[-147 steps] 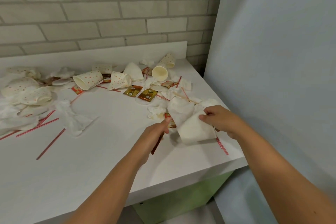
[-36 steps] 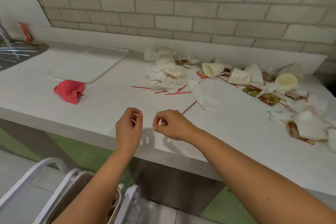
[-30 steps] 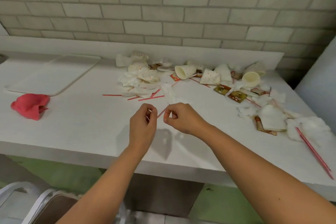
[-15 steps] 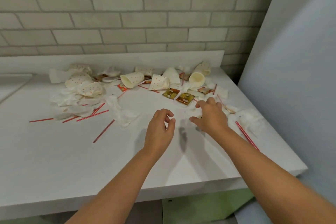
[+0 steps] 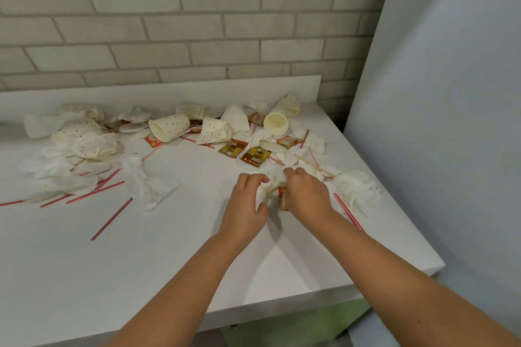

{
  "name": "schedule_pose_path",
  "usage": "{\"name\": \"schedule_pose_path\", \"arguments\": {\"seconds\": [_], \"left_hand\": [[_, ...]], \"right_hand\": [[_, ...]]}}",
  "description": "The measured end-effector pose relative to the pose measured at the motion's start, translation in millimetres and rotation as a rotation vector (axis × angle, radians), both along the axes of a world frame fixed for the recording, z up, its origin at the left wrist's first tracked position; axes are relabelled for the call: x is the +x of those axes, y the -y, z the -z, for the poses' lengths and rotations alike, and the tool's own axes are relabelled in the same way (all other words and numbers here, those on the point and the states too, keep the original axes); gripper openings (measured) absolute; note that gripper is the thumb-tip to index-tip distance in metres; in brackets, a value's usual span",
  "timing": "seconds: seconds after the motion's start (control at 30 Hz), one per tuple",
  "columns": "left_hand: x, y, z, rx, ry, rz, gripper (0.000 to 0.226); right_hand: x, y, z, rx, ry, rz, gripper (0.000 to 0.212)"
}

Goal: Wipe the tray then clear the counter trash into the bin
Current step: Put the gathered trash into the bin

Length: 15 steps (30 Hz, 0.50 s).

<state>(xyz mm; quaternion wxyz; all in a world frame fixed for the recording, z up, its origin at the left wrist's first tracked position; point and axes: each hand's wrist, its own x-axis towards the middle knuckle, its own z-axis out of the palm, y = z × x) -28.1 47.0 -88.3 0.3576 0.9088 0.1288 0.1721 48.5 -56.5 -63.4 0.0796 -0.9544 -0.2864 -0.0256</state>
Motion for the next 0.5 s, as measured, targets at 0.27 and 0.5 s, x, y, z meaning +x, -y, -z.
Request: {"name": "schedule_pose_path", "arguments": {"seconds": [0.27,0.5], "left_hand": [[19,8,-14,0.138,-0.020,-0.097,0.049],[22,5,-18,0.023,0.059,-0.132,0.028]], "right_hand": [[-2,3,-16,0.329,-0.093,-0.358,0.040],[21,45,-26,0.345,-0.136,-0.156,0.025]]}}
